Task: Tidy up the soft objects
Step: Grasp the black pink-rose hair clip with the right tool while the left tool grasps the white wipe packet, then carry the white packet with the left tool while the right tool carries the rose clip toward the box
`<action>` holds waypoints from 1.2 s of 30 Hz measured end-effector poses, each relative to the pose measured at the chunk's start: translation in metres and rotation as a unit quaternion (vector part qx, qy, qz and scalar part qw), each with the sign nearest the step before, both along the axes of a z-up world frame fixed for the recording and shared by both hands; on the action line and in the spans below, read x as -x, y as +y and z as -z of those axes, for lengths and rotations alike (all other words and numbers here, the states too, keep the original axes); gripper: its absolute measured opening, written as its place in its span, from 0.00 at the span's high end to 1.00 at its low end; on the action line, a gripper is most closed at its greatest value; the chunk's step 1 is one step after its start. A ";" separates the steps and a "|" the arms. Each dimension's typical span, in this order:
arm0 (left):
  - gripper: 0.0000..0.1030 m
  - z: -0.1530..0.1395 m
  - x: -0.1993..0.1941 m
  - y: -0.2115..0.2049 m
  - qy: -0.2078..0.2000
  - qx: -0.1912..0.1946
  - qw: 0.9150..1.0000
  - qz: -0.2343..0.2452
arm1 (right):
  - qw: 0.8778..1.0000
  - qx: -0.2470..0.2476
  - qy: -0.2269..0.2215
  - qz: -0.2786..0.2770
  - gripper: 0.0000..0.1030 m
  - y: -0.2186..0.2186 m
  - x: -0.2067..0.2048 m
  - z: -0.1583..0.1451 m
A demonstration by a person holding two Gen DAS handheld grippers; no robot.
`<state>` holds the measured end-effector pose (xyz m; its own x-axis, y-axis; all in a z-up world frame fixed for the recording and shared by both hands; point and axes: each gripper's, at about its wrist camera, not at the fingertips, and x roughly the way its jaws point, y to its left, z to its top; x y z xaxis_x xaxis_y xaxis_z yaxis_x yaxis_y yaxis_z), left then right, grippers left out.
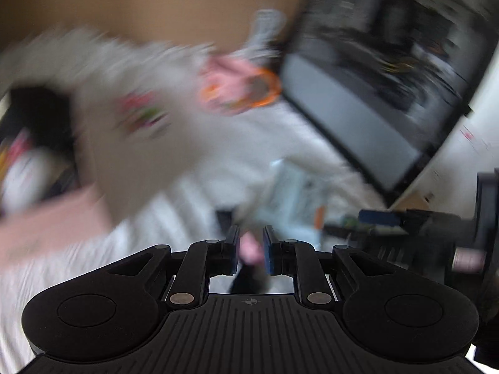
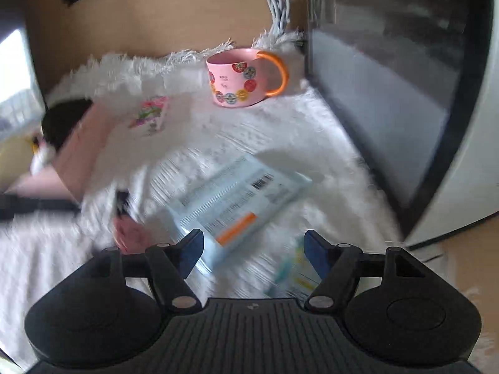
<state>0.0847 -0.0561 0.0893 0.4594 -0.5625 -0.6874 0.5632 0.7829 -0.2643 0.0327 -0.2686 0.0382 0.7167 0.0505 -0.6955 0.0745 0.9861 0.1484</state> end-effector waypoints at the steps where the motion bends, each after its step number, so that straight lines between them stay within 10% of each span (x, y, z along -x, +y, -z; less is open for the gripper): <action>1: 0.83 -0.002 -0.005 -0.016 -0.012 -0.006 1.000 0.015 | 1.000 0.024 -0.006 0.000 0.31 0.003 0.007 0.001; 9: 0.79 0.048 -0.036 -0.121 -0.013 -0.113 0.987 0.112 | 0.997 0.070 -0.007 0.010 0.21 -0.006 0.060 0.027; 15: 0.35 0.053 -0.017 -0.137 -0.022 -0.117 0.973 0.197 | 0.999 0.034 -0.017 0.015 0.18 -0.018 0.076 0.038; 20: 0.32 0.057 -0.022 -0.140 -0.078 -0.162 0.975 0.127 | 0.999 0.041 -0.026 0.004 0.15 -0.017 0.080 0.040; 28: 0.10 0.073 -0.067 -0.152 0.003 -0.158 0.982 0.105 | 0.998 0.050 -0.025 -0.020 0.00 -0.012 0.078 0.044; 36: 0.07 0.077 -0.073 -0.158 -0.012 -0.160 0.980 0.115 | 0.998 0.055 -0.021 -0.027 0.00 -0.007 0.078 0.046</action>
